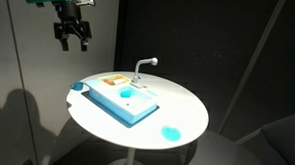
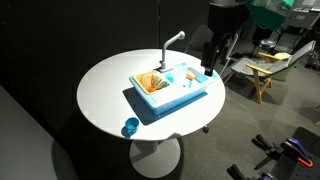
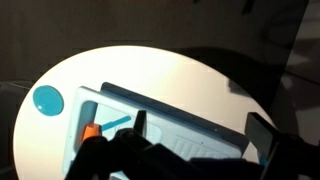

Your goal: Remove the blue cup from the sink and put it on the table

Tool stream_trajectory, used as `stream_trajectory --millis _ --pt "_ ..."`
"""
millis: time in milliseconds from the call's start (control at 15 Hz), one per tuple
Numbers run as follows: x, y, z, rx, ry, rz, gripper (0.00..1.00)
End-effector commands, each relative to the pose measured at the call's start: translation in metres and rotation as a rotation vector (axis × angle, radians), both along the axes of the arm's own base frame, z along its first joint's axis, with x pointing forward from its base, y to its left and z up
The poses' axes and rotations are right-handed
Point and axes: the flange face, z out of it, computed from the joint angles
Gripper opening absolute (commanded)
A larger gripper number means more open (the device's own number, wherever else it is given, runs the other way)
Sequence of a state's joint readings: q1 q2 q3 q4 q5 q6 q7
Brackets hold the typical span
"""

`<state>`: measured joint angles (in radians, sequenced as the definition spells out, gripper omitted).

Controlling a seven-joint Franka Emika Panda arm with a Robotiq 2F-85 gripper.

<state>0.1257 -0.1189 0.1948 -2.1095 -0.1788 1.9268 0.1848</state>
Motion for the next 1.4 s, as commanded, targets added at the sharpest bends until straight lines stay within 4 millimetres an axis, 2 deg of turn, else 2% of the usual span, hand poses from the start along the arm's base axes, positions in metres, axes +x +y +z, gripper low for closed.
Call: stream_trajectory --millis 0,333,667,867,1333 --pt "0.04 -0.012 0.01 0.027 -0.043 0.038 1.0" --pt "0.079 -0.033 0.012 0.122 -0.101 0.075 1.0" --pt "0.102 -0.054 0.012 0.236 -0.127 0.105 1.0" --pt "0.108 -0.064 0.011 0.28 -0.13 0.104 1.0" --pt "0.103 -0.09 0.003 0.272 -0.127 0.058 1.0"
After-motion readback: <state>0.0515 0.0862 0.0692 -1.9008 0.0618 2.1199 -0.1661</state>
